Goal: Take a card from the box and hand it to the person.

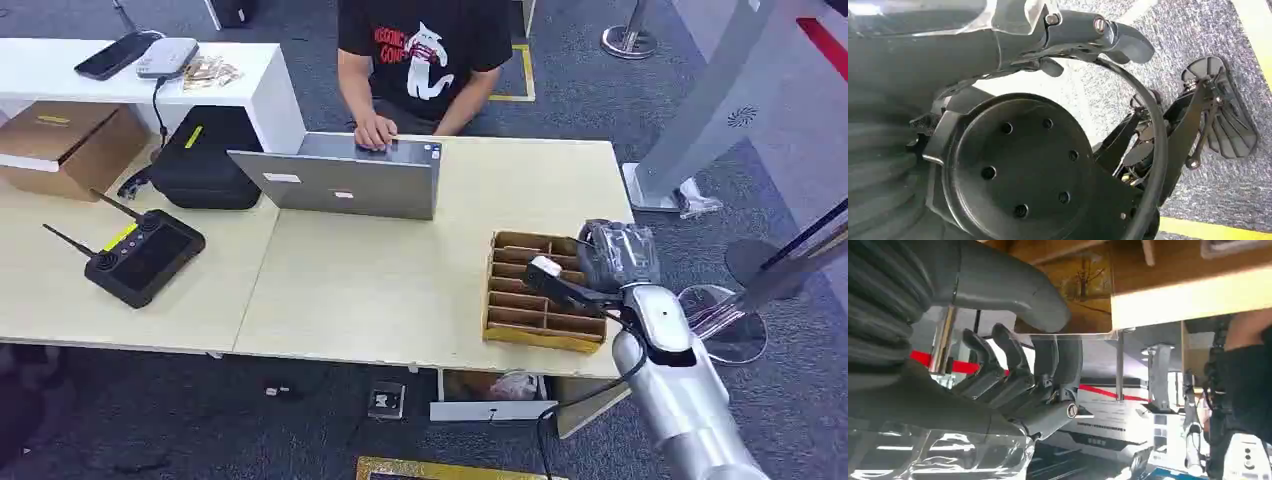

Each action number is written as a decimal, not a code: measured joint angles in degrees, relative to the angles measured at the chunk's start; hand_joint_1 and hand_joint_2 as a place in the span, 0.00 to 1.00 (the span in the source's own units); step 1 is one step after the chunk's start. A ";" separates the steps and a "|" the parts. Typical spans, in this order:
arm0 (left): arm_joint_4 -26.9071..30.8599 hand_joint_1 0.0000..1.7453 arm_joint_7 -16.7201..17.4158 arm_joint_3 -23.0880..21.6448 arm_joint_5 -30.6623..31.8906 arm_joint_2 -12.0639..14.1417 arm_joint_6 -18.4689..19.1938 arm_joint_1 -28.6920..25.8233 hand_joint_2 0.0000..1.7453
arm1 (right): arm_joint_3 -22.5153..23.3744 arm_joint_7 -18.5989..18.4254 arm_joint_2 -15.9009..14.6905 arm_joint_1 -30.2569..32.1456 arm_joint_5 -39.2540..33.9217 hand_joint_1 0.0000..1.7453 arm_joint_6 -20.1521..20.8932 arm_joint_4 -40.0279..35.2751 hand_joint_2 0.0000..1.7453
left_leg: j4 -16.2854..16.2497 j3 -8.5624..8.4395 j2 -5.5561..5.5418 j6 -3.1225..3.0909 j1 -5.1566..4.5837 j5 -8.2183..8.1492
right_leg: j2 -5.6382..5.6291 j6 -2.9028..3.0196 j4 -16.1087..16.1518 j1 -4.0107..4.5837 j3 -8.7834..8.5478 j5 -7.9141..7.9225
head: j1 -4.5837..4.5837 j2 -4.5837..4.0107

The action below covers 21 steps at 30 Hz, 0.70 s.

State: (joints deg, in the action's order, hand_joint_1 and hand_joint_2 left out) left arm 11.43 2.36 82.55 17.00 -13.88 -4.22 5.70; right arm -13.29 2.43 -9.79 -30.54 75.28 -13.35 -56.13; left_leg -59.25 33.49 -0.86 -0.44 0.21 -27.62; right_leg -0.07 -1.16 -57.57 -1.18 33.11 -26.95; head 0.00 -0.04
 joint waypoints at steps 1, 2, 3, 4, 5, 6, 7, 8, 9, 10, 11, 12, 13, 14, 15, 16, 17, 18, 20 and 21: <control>-0.02 0.00 -0.02 0.00 0.00 0.00 0.00 0.00 0.00 | 0.00 0.22 0.00 0.01 -0.31 0.97 -0.18 -0.22 1.00 | 0.00 0.00 0.00 0.00 0.00 0.00 | 0.00 0.00 0.00 0.00 0.00 0.00 | 0.00 0.00; -0.02 0.00 -0.13 0.00 -0.02 0.00 -0.02 0.00 0.00 | 0.00 0.66 0.00 0.00 -0.64 0.97 -0.51 -0.42 1.00 | 0.00 0.01 0.00 0.00 0.00 0.00 | 0.00 0.00 0.00 0.00 0.00 0.00 | 0.02 0.00; 0.00 0.00 -0.33 0.00 -0.02 0.00 -0.09 0.00 0.00 | 0.00 1.13 0.00 -0.04 -1.29 0.96 -1.05 -0.57 1.00 | 0.00 0.01 0.00 0.00 0.00 0.00 | 0.00 0.00 0.00 0.00 0.00 0.00 | 0.00 0.00; 0.00 0.00 -0.44 0.00 -0.09 0.00 -0.11 0.00 0.00 | 0.00 1.47 0.00 -0.04 -1.77 0.97 -1.47 -0.81 1.00 | 0.00 0.01 0.00 0.00 0.00 0.00 | 0.00 0.00 0.00 0.00 0.00 0.00 | 0.02 0.00; -0.02 0.00 -0.52 0.00 -0.22 0.00 -0.31 0.00 0.00 | 0.00 2.01 0.04 -0.07 -2.52 0.97 -2.19 -1.03 1.00 | 0.00 0.02 0.00 0.00 0.00 0.00 | 0.01 0.00 0.00 0.00 0.00 0.00 | 0.00 0.00; 0.00 0.00 -0.61 0.00 -0.26 0.00 -0.48 0.00 0.00 | 0.00 2.38 0.11 -0.15 -3.02 0.97 -2.76 -1.29 1.00 | 0.00 0.02 0.00 0.00 0.00 0.00 | 0.00 0.00 -0.01 0.00 0.00 0.00 | 0.00 0.00; -0.02 0.00 -0.68 0.00 -0.33 0.00 -0.59 0.00 0.00 | 0.00 2.69 0.26 -0.30 -3.54 0.98 -3.26 -1.47 1.00 | 0.00 0.02 0.00 0.00 0.00 0.00 | 0.00 0.00 -0.01 0.00 -0.01 0.00 | 0.00 0.00; -0.02 0.00 -0.85 0.00 -0.59 0.00 -0.89 0.01 0.00 | 0.00 3.32 0.70 -0.90 -4.61 0.98 -4.13 -1.82 1.00 | 0.01 0.02 0.02 0.00 0.00 0.00 | -0.02 0.01 -0.02 0.00 0.00 0.01 | 0.02 0.00; 0.00 0.00 -0.92 0.00 -0.65 0.00 -1.16 0.03 0.00 | 0.00 3.54 1.09 -1.46 -5.02 0.98 -4.24 -1.86 1.00 | 0.01 0.02 0.03 0.00 0.00 0.00 | -0.03 0.02 -0.03 0.00 -0.01 0.02 | 0.00 0.00; 0.00 0.00 -1.01 0.00 -0.74 0.00 -1.40 0.06 0.00 | 0.00 3.91 1.62 -2.20 -5.58 0.98 -4.31 -1.86 1.00 | 0.01 0.02 0.04 0.00 0.00 0.01 | -0.04 0.02 -0.03 0.00 0.00 0.02 | 0.00 0.00; -0.02 0.00 -1.03 0.00 -0.87 0.00 -1.71 0.11 0.00 | -0.02 4.20 1.99 -2.95 -6.17 0.98 -4.42 -1.86 1.00 | 0.01 0.01 0.05 0.01 0.00 0.01 | -0.04 0.03 -0.03 0.00 0.00 0.02 | 0.00 0.00; 0.00 0.00 -1.03 0.00 -0.90 0.00 -1.77 0.13 0.00 | -0.02 4.24 2.53 -3.83 -6.45 0.96 -4.42 -1.86 1.00 | 0.01 0.00 0.04 0.03 0.00 0.03 | -0.04 0.04 -0.04 0.00 0.00 0.03 | 0.00 0.00; -0.02 0.00 -1.05 0.00 -0.96 0.00 -1.81 0.14 0.00 | -0.02 4.24 2.88 -4.63 -6.45 0.98 -4.42 -1.86 1.00 | 0.01 0.00 0.03 0.05 0.01 0.05 | -0.03 0.04 -0.03 0.00 0.00 0.03 | 0.00 0.00; 0.00 0.00 -1.07 0.00 -1.01 0.00 -1.81 0.16 0.00 | -0.02 4.24 3.28 -5.19 -6.45 0.99 -4.42 -1.86 1.00 | 0.01 0.00 0.01 0.05 0.01 0.06 | 0.00 0.04 -0.04 0.01 0.00 0.03 | 0.00 0.00; 0.00 0.00 -1.09 0.00 -1.03 -0.02 -1.88 0.15 0.00 | -0.02 4.24 3.52 -5.57 -6.78 1.00 -4.48 -1.86 1.00 | 0.01 0.01 -0.02 0.05 0.02 0.06 | 0.03 0.04 -0.04 0.02 -0.01 0.03 | 0.00 0.00; -0.02 0.00 -1.16 0.00 -1.03 -0.02 -2.10 0.15 0.00 | -0.02 4.41 3.80 -5.94 -7.36 1.00 -4.76 -1.84 1.00 | 0.01 0.04 -0.04 0.05 0.02 0.06 | 0.05 0.04 -0.04 0.02 -0.02 0.03 | 0.02 0.00; -0.02 0.00 -1.20 0.00 -1.05 -0.02 -2.32 0.15 0.00 | -0.09 4.96 4.22 -6.43 -7.82 1.00 -5.18 -1.77 1.00 | 0.01 0.05 -0.04 0.06 0.02 0.07 | 0.04 0.04 -0.06 0.02 -0.01 0.03 | 0.00 0.00; -0.02 0.00 -1.29 0.00 -1.07 -0.02 -2.40 0.15 0.00 | -0.24 5.23 4.70 -7.10 -8.24 1.00 -5.27 -1.66 1.00 | 0.01 0.05 0.01 0.07 0.03 0.07 | -0.01 0.04 -0.08 0.01 0.00 0.03 | 0.02 0.00; -0.02 0.00 -1.49 0.00 -1.11 -0.02 -2.60 0.16 0.00 | -0.53 5.38 5.62 -8.96 -8.42 1.00 -5.07 -1.20 1.00 | 0.01 0.05 0.04 0.07 0.03 0.07 | -0.04 0.04 -0.08 0.01 0.00 0.03 | 0.02 0.00; -0.02 0.00 -1.53 0.00 -1.14 -0.02 -2.78 0.17 0.00 | -0.66 5.42 6.25 -10.07 -8.53 1.00 -4.87 -0.70 1.00 | 0.01 0.05 0.07 0.07 0.03 0.07 | -0.09 0.05 -0.08 0.01 0.01 0.04 | 0.02 0.00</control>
State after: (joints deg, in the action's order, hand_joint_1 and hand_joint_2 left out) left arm 11.41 0.83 82.55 15.87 -13.90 -7.00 5.88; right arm -13.95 7.85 -3.54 -40.61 66.75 -18.23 -56.83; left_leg -59.24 33.54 -0.79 -0.37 0.24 -27.55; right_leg -0.16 -1.11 -57.65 -1.17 33.13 -26.91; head 0.02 -0.04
